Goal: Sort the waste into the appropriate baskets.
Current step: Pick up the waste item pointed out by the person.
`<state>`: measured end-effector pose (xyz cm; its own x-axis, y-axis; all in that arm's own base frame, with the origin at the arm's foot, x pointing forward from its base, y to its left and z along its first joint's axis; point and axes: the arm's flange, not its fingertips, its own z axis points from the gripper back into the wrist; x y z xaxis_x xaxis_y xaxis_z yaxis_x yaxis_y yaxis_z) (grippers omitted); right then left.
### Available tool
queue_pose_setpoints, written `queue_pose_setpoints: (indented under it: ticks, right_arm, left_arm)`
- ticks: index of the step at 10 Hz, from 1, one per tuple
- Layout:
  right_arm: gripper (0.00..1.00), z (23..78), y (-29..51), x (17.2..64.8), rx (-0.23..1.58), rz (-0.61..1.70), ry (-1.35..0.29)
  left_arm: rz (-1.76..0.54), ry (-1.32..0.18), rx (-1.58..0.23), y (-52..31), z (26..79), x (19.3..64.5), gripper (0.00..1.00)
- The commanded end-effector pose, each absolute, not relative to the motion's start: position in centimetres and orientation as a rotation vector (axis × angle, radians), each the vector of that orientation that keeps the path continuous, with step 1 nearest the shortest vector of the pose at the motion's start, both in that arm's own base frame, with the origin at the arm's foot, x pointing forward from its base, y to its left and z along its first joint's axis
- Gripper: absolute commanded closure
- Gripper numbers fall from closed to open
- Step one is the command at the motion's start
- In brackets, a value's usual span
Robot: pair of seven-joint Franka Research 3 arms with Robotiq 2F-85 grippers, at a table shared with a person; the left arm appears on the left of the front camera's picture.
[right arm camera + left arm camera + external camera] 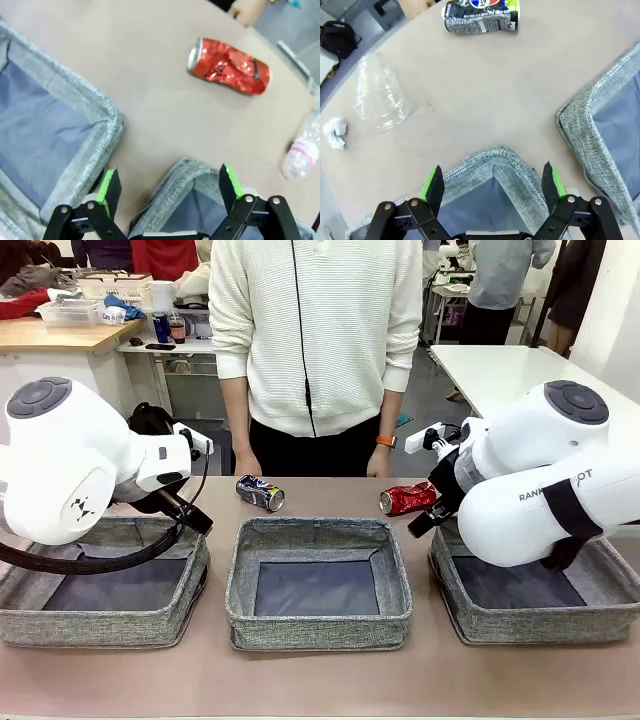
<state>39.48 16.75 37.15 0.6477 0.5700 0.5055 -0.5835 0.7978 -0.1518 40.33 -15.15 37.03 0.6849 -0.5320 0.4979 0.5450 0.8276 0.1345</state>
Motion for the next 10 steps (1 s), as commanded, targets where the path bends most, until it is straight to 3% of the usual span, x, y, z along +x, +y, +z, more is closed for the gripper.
queue_pose_setpoints:
  ticks: [1, 10]
  right_arm:
    - [0.0, 37.15, 16.75, 39.48, 0.026, 0.656, -0.566]
    - [0.0, 37.15, 16.76, 39.48, 0.025, 0.656, -0.566]
  left_arm:
    - [-0.604, -0.55, -0.025, -15.15, 37.04, 40.32, 0.0]
    - [-0.603, -0.55, -0.025, -15.14, 37.03, 40.33, 0.0]
